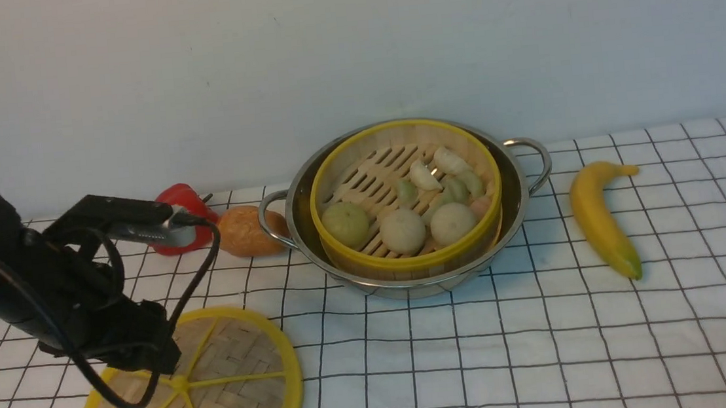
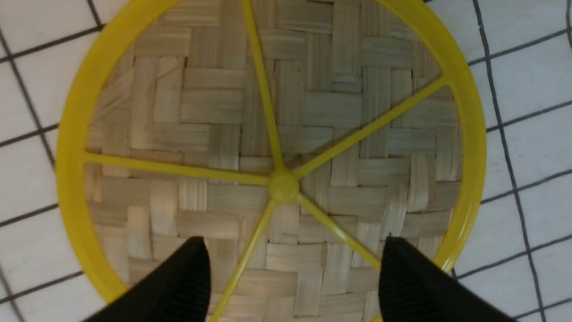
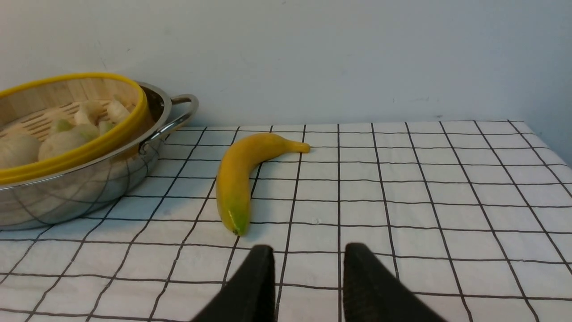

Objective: Place the steamer in the pot on the white tablecloth, and put the lid on the steamer.
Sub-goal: 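Grasp the bamboo steamer lid lying on the table by its centre knob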

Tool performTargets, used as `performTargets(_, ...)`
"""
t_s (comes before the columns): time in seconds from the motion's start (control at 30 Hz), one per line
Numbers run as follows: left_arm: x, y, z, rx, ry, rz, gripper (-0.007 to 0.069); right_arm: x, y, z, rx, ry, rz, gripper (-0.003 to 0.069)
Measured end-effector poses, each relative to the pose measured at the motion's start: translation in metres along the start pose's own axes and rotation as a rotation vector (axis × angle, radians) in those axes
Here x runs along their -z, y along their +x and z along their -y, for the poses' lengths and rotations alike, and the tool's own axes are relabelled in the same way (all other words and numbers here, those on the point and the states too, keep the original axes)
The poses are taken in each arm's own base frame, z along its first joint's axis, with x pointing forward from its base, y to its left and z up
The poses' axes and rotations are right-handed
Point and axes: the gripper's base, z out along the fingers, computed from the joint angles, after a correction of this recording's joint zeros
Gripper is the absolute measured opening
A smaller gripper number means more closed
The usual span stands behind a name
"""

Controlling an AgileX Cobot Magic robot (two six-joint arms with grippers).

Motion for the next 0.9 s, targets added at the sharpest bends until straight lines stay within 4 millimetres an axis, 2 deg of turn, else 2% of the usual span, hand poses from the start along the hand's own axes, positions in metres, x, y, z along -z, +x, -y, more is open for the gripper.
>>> performTargets(0.2, -0.03, -0.006, -0.004, 0.014, 0.059, -0.046, 0.0445, 0.0, 0.0, 0.0, 0.0, 0.0, 0.0, 0.024)
performTargets(0.33, -0.038, -0.008, -0.007, 0.015, 0.054, -0.043, 0.0398, 0.0, 0.0, 0.0, 0.0, 0.0, 0.0, 0.024)
performTargets(0.6, -0.061, -0.009, -0.013, 0.025, 0.064, -0.096, 0.0387, 0.0, 0.0, 0.0, 0.0, 0.0, 0.0, 0.024)
performTargets(0.77, -0.062, -0.01, -0.015, 0.018, 0.055, -0.097, 0.0379, 0.0, 0.0, 0.0, -0.003, 0.0, 0.0, 0.024)
performTargets(0.9, -0.063, -0.01, -0.016, 0.012, 0.047, -0.099, 0.0253, 0.0, 0.0, 0.0, -0.005, 0.0, 0.0, 0.024)
